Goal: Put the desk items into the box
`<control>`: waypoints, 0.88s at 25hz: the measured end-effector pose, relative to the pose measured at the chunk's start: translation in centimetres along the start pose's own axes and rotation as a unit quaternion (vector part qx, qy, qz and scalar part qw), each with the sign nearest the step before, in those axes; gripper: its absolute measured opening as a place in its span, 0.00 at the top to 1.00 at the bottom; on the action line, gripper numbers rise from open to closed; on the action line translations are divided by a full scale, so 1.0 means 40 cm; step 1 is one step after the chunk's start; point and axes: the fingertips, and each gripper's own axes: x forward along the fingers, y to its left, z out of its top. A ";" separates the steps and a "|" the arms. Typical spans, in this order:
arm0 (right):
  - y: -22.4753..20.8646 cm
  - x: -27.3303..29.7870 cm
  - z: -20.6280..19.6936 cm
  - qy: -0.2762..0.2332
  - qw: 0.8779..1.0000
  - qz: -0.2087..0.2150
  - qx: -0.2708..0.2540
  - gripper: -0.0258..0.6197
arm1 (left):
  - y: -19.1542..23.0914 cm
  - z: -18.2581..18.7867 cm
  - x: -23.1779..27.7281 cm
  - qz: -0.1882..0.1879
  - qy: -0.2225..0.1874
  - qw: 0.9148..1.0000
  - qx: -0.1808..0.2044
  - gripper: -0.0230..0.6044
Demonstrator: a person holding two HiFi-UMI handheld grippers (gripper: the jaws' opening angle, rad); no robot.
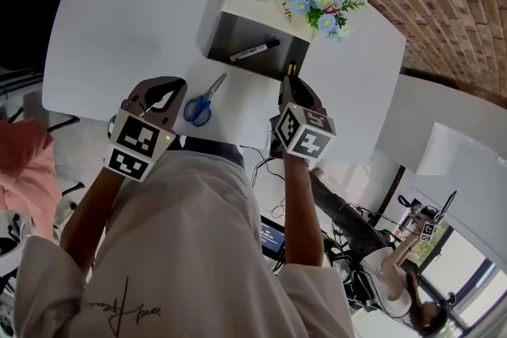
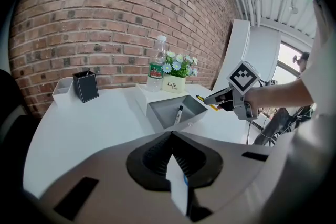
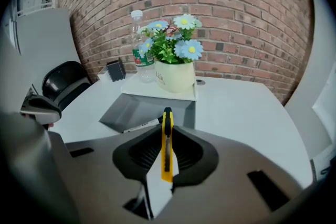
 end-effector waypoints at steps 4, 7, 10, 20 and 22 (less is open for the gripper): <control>0.017 0.003 0.022 -0.003 1.000 0.012 -0.017 0.84 | 0.002 -0.002 -0.003 0.006 0.000 1.000 -0.006 0.96; 0.028 0.010 0.036 -0.004 1.000 0.023 -0.020 0.84 | 0.006 -0.003 -0.006 0.010 -0.001 1.000 -0.011 0.96; 0.038 0.020 0.047 -0.003 0.999 0.033 -0.028 0.84 | 0.012 -0.005 -0.006 0.015 -0.002 1.000 -0.018 0.96; 0.066 0.053 0.065 0.006 0.997 0.054 -0.051 0.84 | 0.030 -0.014 -0.006 0.028 -0.001 0.999 -0.033 0.96; 0.068 0.060 0.065 0.009 0.997 0.056 -0.054 0.84 | 0.033 -0.013 -0.005 0.030 -0.002 0.999 -0.036 0.96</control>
